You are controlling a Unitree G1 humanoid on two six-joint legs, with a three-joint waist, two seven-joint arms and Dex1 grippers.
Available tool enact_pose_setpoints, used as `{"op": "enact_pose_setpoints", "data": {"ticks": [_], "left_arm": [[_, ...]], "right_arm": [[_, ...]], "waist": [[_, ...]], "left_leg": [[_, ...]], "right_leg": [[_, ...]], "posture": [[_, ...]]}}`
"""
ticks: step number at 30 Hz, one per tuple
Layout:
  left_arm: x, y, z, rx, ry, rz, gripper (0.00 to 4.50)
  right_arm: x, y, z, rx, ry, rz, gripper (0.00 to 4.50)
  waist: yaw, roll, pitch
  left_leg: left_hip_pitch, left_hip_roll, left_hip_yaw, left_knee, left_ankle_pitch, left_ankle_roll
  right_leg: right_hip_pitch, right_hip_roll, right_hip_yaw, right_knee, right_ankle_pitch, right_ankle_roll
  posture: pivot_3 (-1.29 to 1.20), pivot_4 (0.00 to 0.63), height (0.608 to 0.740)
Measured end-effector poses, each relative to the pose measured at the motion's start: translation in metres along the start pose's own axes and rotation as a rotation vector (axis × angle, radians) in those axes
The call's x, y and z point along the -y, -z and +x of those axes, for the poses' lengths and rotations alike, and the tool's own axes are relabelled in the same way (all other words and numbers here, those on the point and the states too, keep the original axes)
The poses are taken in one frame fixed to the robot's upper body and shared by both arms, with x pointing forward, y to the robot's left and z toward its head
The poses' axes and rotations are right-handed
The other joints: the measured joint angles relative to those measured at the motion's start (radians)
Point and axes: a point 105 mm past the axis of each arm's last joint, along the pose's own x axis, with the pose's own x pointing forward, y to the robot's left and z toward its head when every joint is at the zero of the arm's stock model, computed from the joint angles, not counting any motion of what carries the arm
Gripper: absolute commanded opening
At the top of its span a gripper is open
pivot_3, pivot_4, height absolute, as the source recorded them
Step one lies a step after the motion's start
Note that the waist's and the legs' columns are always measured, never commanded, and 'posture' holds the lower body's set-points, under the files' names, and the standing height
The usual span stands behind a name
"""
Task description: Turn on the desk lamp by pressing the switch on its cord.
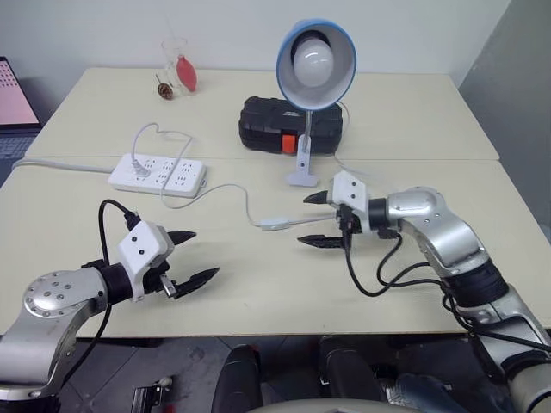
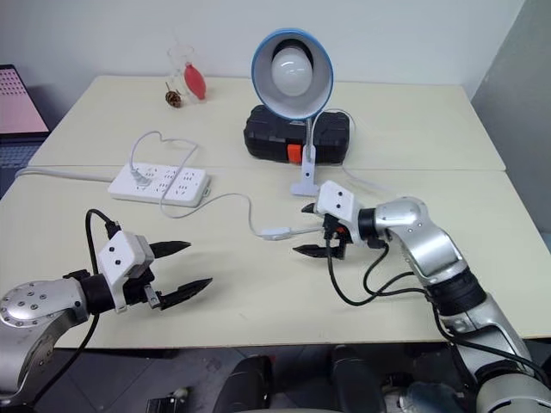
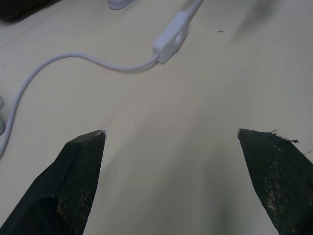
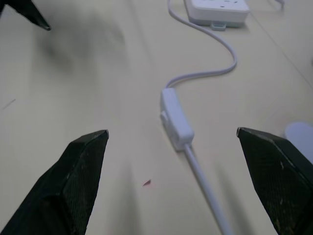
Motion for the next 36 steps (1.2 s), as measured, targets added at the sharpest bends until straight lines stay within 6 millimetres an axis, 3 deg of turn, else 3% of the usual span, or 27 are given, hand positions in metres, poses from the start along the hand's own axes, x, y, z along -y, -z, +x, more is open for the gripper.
{"op": "enact_pose_setpoints", "data": {"ticks": [7, 16, 23, 32, 36], "left_arm": [[0.002, -0.001, 0.006, 0.000, 0.021, 0.012, 4.50], [0.005, 0.002, 0.005, -0.015, 0.022, 0.011, 4.50], [0.006, 0.003, 0.005, -0.017, 0.023, 0.010, 4.50], [0.005, -0.002, 0.009, -0.003, 0.029, 0.024, 4.50], [0.006, -0.005, 0.012, 0.010, 0.039, 0.027, 4.50]], "right_arm": [[0.009, 0.004, 0.031, -0.055, -0.031, -0.052, 4.42], [0.010, 0.017, 0.047, -0.107, -0.069, -0.054, 4.42], [0.007, 0.026, 0.048, -0.138, -0.096, -0.056, 2.88], [0.004, 0.026, 0.047, -0.137, -0.127, -0.060, 0.36], [0.001, 0.025, 0.047, -0.133, -0.138, -0.061, 0.36]], "waist": [[0.000, 0.000, 0.000], [0.000, 0.000, 0.000], [0.000, 0.001, 0.000], [0.000, 0.001, 0.000], [0.000, 0.001, 0.000]], "left_leg": [[0.000, 0.000, 0.000, -0.001, 0.000, 0.000], [0.000, 0.000, -0.001, -0.001, 0.000, 0.000], [0.000, 0.000, -0.001, -0.001, 0.000, 0.000], [0.000, 0.000, -0.001, -0.001, 0.000, 0.000], [0.000, 0.000, -0.001, -0.001, 0.000, 0.000]], "right_leg": [[0.000, 0.000, 0.000, 0.000, 0.001, 0.001], [0.000, 0.000, 0.000, 0.000, 0.001, 0.001], [0.000, 0.000, -0.001, 0.000, 0.001, 0.001], [0.000, 0.000, -0.001, 0.001, 0.001, 0.001], [0.000, 0.000, -0.001, 0.001, 0.001, 0.001]], "posture": [[0.00, 0.150, 0.740], [0.00, 0.150, 0.740], [0.00, 0.150, 0.740], [0.00, 0.150, 0.740], [0.00, 0.150, 0.740]]}}
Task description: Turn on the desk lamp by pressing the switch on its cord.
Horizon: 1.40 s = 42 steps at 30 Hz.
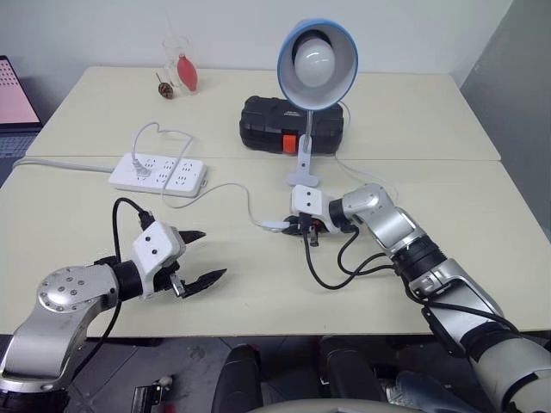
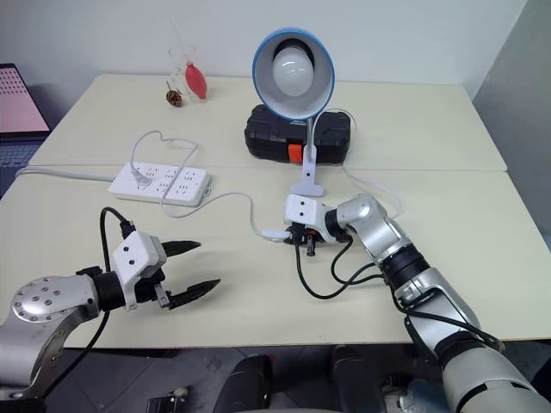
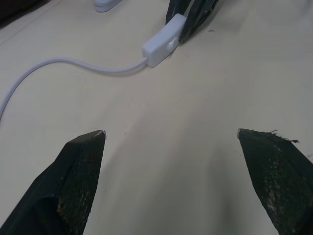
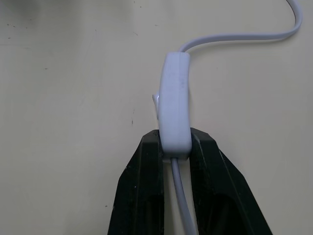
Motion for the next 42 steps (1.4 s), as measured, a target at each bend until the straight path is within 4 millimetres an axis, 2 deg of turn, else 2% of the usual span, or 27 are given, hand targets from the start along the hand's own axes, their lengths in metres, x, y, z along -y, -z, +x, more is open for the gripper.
{"op": "enact_pose_setpoints", "data": {"ticks": [3, 11, 13, 20, 24, 35, 38, 42], "left_arm": [[-0.003, -0.007, 0.002, 0.025, -0.002, 0.013, 4.50], [-0.003, -0.049, 0.017, 0.163, 0.102, 0.042, 4.50], [-0.003, -0.055, 0.019, 0.176, 0.128, 0.045, 4.50], [0.005, -0.056, 0.032, 0.163, 0.245, 0.045, 4.50], [0.011, -0.051, 0.040, 0.135, 0.305, 0.039, 4.50], [0.015, -0.048, 0.051, 0.122, 0.335, 0.064, 4.50], [0.015, -0.048, 0.051, 0.129, 0.334, 0.073, 4.02], [0.015, -0.044, 0.053, 0.128, 0.342, 0.065, 3.13]], "right_arm": [[-0.005, -0.003, -0.002, 0.007, -0.026, 0.003, 0.36], [-0.027, -0.038, -0.023, 0.106, -0.138, 0.058, 0.36], [-0.031, -0.043, -0.025, 0.118, -0.158, 0.064, 0.36], [-0.036, -0.050, -0.031, 0.122, -0.177, 0.074, 0.36], [-0.037, -0.050, -0.035, 0.109, -0.173, 0.050, 0.36], [-0.039, -0.051, -0.035, 0.105, -0.177, 0.017, 0.36], [-0.039, -0.050, -0.035, 0.102, -0.178, 0.015, 0.36], [-0.041, -0.050, -0.034, 0.100, -0.183, 0.010, 0.36]], "waist": [[0.001, 0.000, 0.000], [0.002, 0.000, 0.000], [0.000, 0.000, 0.000], [0.000, 0.000, 0.000], [0.000, 0.000, 0.000], [0.000, 0.000, 0.000], [0.000, 0.000, 0.000], [0.000, 0.000, 0.000]], "left_leg": [[0.000, 0.000, 0.000, 0.000, 0.000, 0.000], [0.000, 0.000, -0.002, 0.000, 0.000, 0.000], [0.000, 0.000, -0.002, 0.000, 0.000, 0.000], [-0.001, 0.000, -0.002, 0.000, 0.000, 0.000], [-0.001, 0.000, -0.002, 0.000, 0.000, 0.000], [-0.001, 0.000, -0.002, 0.000, 0.000, 0.000], [-0.001, 0.000, -0.002, 0.000, 0.000, 0.000], [-0.001, 0.000, -0.002, 0.000, 0.000, 0.000]], "right_leg": [[0.000, 0.000, 0.000, 0.000, 0.000, 0.000], [0.001, 0.000, -0.001, 0.000, 0.000, 0.000], [0.001, 0.001, -0.001, 0.000, 0.000, 0.000], [0.000, 0.001, -0.001, 0.000, 0.000, 0.000], [0.000, 0.001, -0.001, 0.000, 0.000, 0.000], [0.000, 0.001, -0.001, 0.000, 0.000, 0.000], [0.000, 0.001, -0.001, 0.000, 0.000, 0.000], [0.000, 0.001, -0.001, 0.000, 0.000, 0.000]], "posture": [[0.00, 0.150, 0.740], [0.00, 0.150, 0.740], [0.00, 0.150, 0.740], [0.00, 0.150, 0.740], [0.00, 0.150, 0.740], [0.00, 0.150, 0.740], [0.00, 0.150, 0.740], [0.00, 0.150, 0.740]]}}
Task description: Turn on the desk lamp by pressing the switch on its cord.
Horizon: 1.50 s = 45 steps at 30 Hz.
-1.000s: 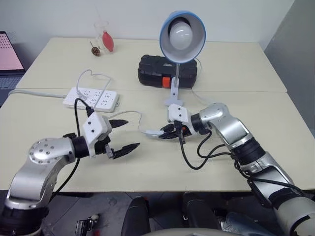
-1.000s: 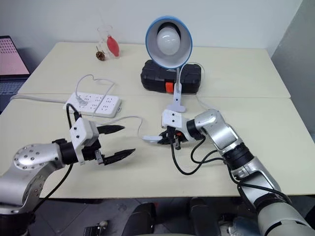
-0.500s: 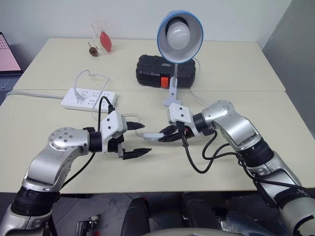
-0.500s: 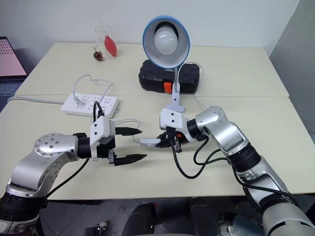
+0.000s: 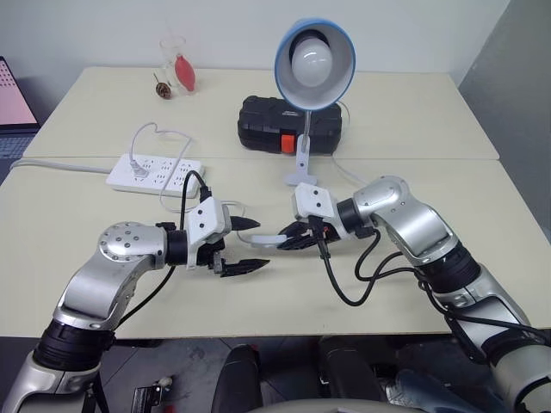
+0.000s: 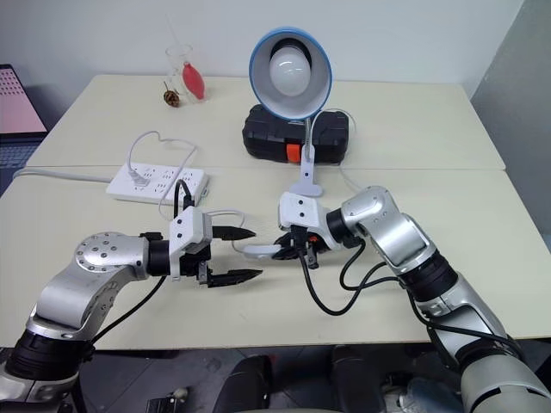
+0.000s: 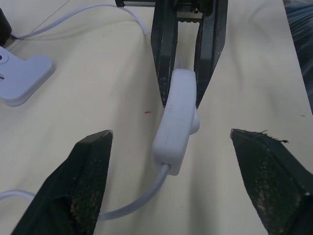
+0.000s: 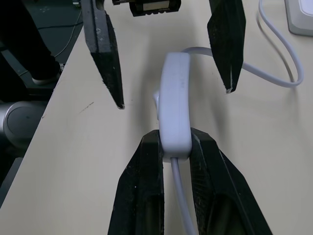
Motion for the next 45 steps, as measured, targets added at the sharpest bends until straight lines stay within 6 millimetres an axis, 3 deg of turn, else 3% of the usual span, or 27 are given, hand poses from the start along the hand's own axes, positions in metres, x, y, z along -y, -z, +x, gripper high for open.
{"op": "enact_pose_setpoints", "data": {"ticks": [12, 17, 25, 26, 33, 45], "left_arm": [[0.001, 0.006, 0.009, -0.010, 0.039, 0.020, 0.66], [0.001, 0.007, 0.012, -0.014, 0.056, 0.035, 0.52], [0.001, 0.006, 0.013, -0.008, 0.056, 0.045, 0.51], [0.001, 0.006, 0.013, -0.006, 0.057, 0.040, 1.22], [-0.002, 0.003, 0.010, -0.002, 0.038, 0.082, 2.82], [0.004, -0.005, 0.010, -0.008, 0.057, 0.075, 2.87]], "right_arm": [[-0.001, 0.003, -0.001, -0.020, -0.005, -0.017, 0.36], [-0.001, 0.004, -0.002, -0.028, -0.007, -0.033, 0.36], [-0.001, 0.004, -0.003, -0.034, -0.005, -0.047, 0.36], [-0.001, 0.004, -0.003, -0.034, -0.006, -0.049, 0.36], [-0.002, 0.002, -0.001, -0.025, -0.016, -0.052, 0.36], [-0.003, 0.001, 0.000, -0.019, -0.020, -0.054, 0.36]], "waist": [[0.000, 0.000, 0.000], [0.000, 0.000, 0.000], [0.000, 0.000, 0.000], [0.000, 0.000, 0.000], [0.000, 0.000, 0.000], [0.000, 0.000, 0.000]], "left_leg": [[0.000, 0.000, 0.000, 0.000, 0.000, 0.000], [0.000, 0.000, 0.000, 0.000, 0.000, 0.000], [0.000, 0.000, 0.000, 0.000, 0.000, 0.000], [0.000, 0.000, 0.000, 0.000, 0.000, 0.000], [0.000, 0.000, 0.000, 0.000, 0.000, 0.000], [0.000, 0.000, 0.000, 0.000, 0.000, 0.000]], "right_leg": [[0.000, 0.000, 0.000, 0.000, 0.000, 0.000], [0.000, 0.000, 0.000, 0.000, 0.000, 0.000], [0.000, 0.000, 0.000, 0.000, 0.000, 0.000], [0.000, 0.000, 0.000, 0.000, 0.000, 0.000], [0.000, 0.000, 0.000, 0.000, 0.000, 0.000], [0.000, 0.000, 0.000, 0.000, 0.000, 0.000]], "posture": [[0.00, 0.150, 0.740], [0.00, 0.150, 0.740], [0.00, 0.150, 0.740], [0.00, 0.150, 0.740], [0.00, 0.150, 0.740], [0.00, 0.150, 0.740]]}}
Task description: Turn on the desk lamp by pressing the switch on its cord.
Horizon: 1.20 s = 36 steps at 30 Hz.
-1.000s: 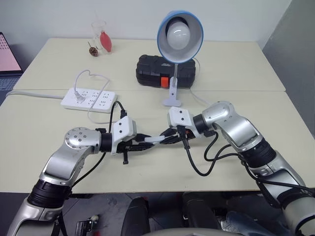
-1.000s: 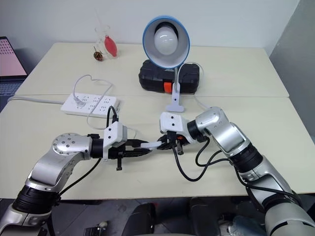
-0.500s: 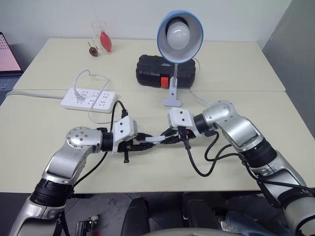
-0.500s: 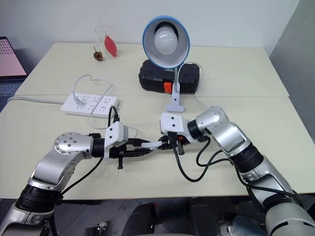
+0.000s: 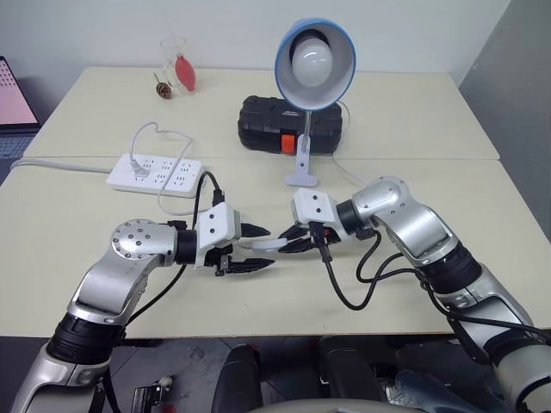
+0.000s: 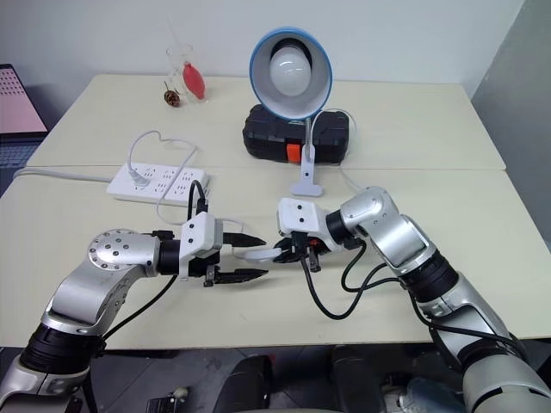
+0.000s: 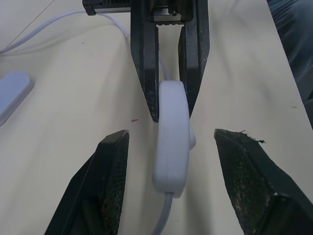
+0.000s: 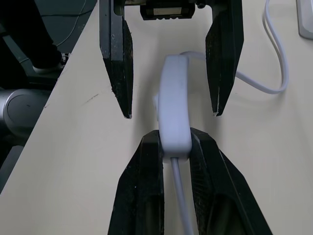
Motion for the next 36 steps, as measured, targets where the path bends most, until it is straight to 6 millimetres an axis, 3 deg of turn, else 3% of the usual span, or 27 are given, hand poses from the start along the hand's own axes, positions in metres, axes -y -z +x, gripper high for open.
{"op": "enact_pose_setpoints", "data": {"ticks": [6, 7, 14, 18, 34, 36], "left_arm": [[-0.0035, -0.0021, 0.0007, -0.007, -0.013, 0.005, 2.87], [-0.0043, -0.0027, 0.0007, -0.007, -0.016, 0.008, 2.51], [-0.0032, -0.0030, 0.0037, -0.010, -0.004, 0.013, 1.13], [-0.0003, -0.0026, 0.0033, -0.019, 0.024, 0.030, 0.64], [-0.0022, -0.0005, 0.0023, -0.020, 0.020, 0.122, 0.59], [-0.0023, -0.0002, 0.0023, -0.016, 0.019, 0.128, 1.29]], "right_arm": [[0.0000, -0.0003, 0.0002, 0.001, 0.000, -0.001, 0.36], [0.0000, -0.0003, 0.0002, 0.001, 0.000, -0.001, 0.36], [0.0016, 0.0001, -0.0004, -0.007, 0.011, -0.005, 0.36], [0.0011, 0.0000, -0.0006, -0.009, 0.005, -0.007, 0.36], [0.0015, -0.0009, 0.0002, -0.009, 0.006, -0.012, 0.36], [0.0016, -0.0012, 0.0002, -0.008, 0.006, -0.012, 0.36]], "waist": [[0.000, 0.000, 0.000], [0.000, 0.000, 0.000], [0.000, 0.000, 0.000], [0.000, 0.000, 0.000], [0.000, 0.000, 0.000], [0.000, 0.000, 0.000]], "left_leg": [[0.000, 0.000, 0.000, 0.000, 0.000, 0.000], [0.000, 0.000, 0.000, 0.000, 0.000, 0.000], [0.000, 0.000, 0.000, 0.000, 0.000, 0.000], [0.000, 0.000, 0.000, 0.000, 0.000, 0.000], [0.000, 0.000, 0.000, 0.000, 0.000, 0.000], [0.000, 0.000, 0.000, 0.000, 0.000, 0.000]], "right_leg": [[0.000, 0.000, 0.000, 0.000, 0.000, 0.000], [0.000, 0.000, 0.000, 0.000, 0.000, 0.000], [0.000, 0.000, 0.000, 0.000, 0.000, 0.000], [0.000, 0.000, 0.000, 0.000, 0.000, 0.000], [0.000, 0.000, 0.000, 0.000, 0.000, 0.000], [0.000, 0.000, 0.000, 0.000, 0.000, 0.000]], "posture": [[0.00, 0.150, 0.740], [0.00, 0.150, 0.740], [0.00, 0.150, 0.740], [0.00, 0.150, 0.740], [0.00, 0.150, 0.740], [0.00, 0.150, 0.740]]}}
